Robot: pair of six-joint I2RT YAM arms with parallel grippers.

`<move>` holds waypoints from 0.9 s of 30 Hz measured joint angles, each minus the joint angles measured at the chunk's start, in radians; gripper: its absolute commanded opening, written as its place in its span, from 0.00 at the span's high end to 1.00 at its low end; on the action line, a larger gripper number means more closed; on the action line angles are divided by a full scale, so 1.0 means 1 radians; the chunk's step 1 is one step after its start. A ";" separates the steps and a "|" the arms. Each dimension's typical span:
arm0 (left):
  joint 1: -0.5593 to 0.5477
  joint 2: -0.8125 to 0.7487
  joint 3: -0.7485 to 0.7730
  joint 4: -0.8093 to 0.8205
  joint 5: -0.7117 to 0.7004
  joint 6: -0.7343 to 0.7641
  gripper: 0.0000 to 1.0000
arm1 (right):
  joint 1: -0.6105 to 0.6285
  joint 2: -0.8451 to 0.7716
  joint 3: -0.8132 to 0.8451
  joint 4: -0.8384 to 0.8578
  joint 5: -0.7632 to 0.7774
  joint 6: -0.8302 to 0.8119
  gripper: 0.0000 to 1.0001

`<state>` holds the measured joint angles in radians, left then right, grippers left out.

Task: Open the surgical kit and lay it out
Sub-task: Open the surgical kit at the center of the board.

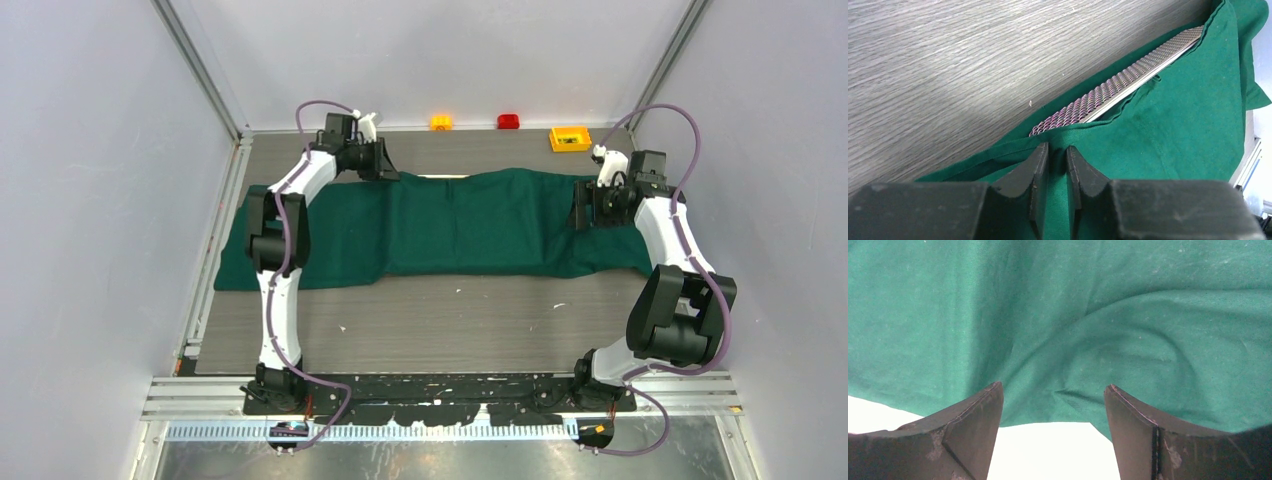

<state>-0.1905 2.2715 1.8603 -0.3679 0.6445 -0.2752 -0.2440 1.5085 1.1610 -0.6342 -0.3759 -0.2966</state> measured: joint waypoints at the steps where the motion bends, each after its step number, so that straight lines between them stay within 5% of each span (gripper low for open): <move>1: 0.001 -0.002 0.002 -0.006 0.000 0.004 0.82 | 0.000 0.000 0.000 -0.002 0.000 0.000 0.22; 9: 0.006 -0.032 0.022 -0.045 0.011 0.023 0.99 | 0.002 0.000 0.000 -0.003 0.000 0.000 0.22; 20: -0.014 -0.234 -0.039 -0.107 0.086 0.127 1.00 | 0.095 0.001 0.090 0.009 -0.079 0.001 0.21; 27: -0.063 -0.462 -0.214 -0.150 0.097 0.270 1.00 | 0.296 0.042 0.183 0.052 -0.105 -0.087 0.20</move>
<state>-0.2531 1.8095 1.6463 -0.5175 0.7418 -0.0048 0.0517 1.5509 1.3445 -0.5819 -0.4805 -0.3832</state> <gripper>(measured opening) 0.013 0.795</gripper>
